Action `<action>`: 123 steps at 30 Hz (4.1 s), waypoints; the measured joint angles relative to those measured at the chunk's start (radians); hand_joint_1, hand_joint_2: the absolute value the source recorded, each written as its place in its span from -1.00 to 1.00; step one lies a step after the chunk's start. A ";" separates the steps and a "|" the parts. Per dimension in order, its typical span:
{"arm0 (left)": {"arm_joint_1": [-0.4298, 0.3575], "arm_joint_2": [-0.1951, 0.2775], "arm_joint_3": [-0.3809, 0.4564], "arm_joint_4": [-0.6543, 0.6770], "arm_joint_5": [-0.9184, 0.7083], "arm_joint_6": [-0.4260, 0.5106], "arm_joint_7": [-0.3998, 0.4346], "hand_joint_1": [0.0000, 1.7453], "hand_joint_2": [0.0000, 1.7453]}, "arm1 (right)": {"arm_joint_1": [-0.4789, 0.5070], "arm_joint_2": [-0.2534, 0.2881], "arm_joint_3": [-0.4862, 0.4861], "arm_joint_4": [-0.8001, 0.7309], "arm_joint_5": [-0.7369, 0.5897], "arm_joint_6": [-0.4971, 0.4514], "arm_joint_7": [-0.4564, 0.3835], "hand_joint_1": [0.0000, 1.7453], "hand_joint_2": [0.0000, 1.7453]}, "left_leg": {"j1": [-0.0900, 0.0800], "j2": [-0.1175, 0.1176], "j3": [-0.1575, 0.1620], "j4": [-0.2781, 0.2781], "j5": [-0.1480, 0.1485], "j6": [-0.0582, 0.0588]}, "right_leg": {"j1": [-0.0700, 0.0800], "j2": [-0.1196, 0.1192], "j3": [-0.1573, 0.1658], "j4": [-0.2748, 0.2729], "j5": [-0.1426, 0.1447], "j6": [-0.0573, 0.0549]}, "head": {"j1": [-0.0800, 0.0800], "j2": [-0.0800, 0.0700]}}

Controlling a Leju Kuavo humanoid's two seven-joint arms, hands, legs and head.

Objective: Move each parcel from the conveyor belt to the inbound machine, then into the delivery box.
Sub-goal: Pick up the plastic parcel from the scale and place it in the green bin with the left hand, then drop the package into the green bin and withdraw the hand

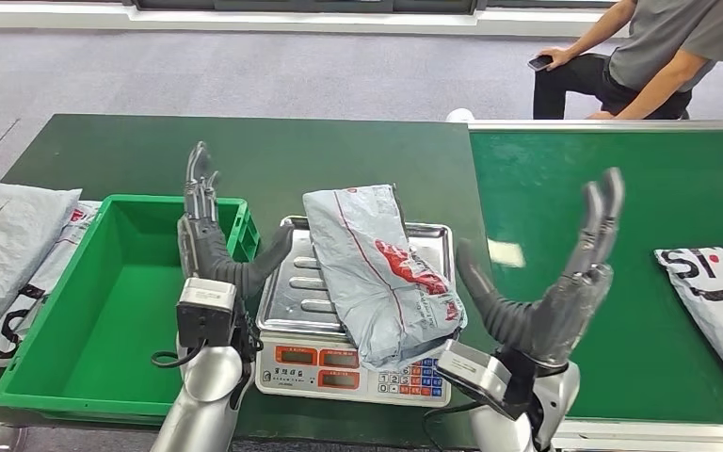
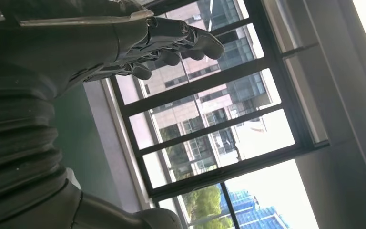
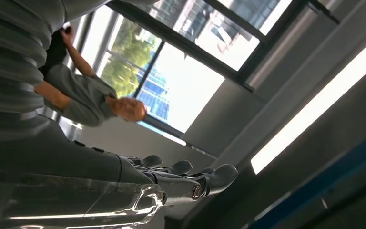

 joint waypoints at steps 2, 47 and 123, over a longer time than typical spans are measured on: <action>-0.030 -0.012 -0.007 0.048 -0.001 -0.030 0.016 -1.00 1.00 | 0.003 0.001 -0.002 -0.057 0.013 0.000 -0.002 -1.00 1.00 | 0.000 0.000 0.000 0.000 0.000 0.000 | 0.000 0.000 0.001 0.000 0.000 0.000 | 0.000 0.000; -0.300 -0.101 -0.019 0.814 -0.176 -0.066 0.132 -1.00 1.00 | -0.002 0.005 -0.002 -0.096 0.013 0.001 -0.003 -1.00 1.00 | 0.000 -0.002 0.000 0.000 0.000 0.001 | 0.000 -0.001 0.002 0.000 0.001 0.001 | 0.000 0.000; -0.227 0.047 0.185 0.401 -0.919 0.381 0.482 1.00 1.00 | -0.010 0.009 -0.055 -0.044 0.001 0.000 -0.001 -1.00 1.00 | 0.000 -0.002 0.000 0.000 0.001 0.000 | 0.000 -0.001 0.001 0.002 0.000 0.000 | 0.000 0.000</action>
